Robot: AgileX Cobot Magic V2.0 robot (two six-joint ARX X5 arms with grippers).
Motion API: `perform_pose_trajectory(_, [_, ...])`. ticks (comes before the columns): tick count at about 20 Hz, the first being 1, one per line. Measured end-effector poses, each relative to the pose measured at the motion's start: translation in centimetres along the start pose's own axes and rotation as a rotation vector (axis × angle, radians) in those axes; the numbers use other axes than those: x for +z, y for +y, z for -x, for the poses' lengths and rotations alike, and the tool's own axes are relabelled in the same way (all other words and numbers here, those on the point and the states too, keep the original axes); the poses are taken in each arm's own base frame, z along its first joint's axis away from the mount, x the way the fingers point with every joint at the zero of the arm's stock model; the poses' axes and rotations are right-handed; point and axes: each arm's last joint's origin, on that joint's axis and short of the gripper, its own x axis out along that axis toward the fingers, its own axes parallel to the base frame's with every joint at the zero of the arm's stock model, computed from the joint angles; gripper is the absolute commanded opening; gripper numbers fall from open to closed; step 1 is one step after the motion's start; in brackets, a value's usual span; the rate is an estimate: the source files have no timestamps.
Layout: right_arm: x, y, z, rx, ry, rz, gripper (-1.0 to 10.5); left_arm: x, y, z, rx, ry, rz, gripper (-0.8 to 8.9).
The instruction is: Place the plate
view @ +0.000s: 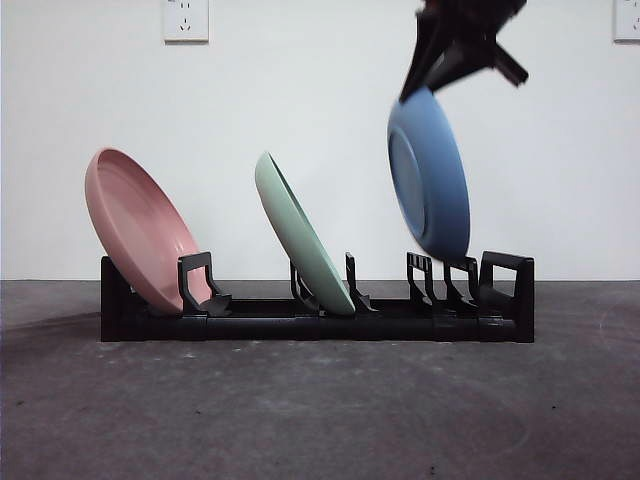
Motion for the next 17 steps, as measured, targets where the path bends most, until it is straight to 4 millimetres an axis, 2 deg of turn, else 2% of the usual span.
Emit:
perform_pose_trajectory(5, [0.0,2.2,3.0,0.110,-0.026,0.033,0.1,0.0,0.0,0.0,0.000,0.000,0.000,3.52])
perform_pose_trajectory(7, [-0.8,3.4,4.5,0.115,-0.024,0.049,0.1,0.0,0.0,0.0,0.000,0.000,0.000,3.52])
perform_pose_trajectory(10, [-2.6,6.2,5.9,0.143,0.018,0.134,0.1,0.0,0.0,0.0,0.000,0.000,0.000,3.52])
perform_pose_trajectory(17, [-7.2,14.4,4.6,0.001,0.110,0.469,0.1,0.0,0.0,0.0,0.000,0.000,0.000,3.52])
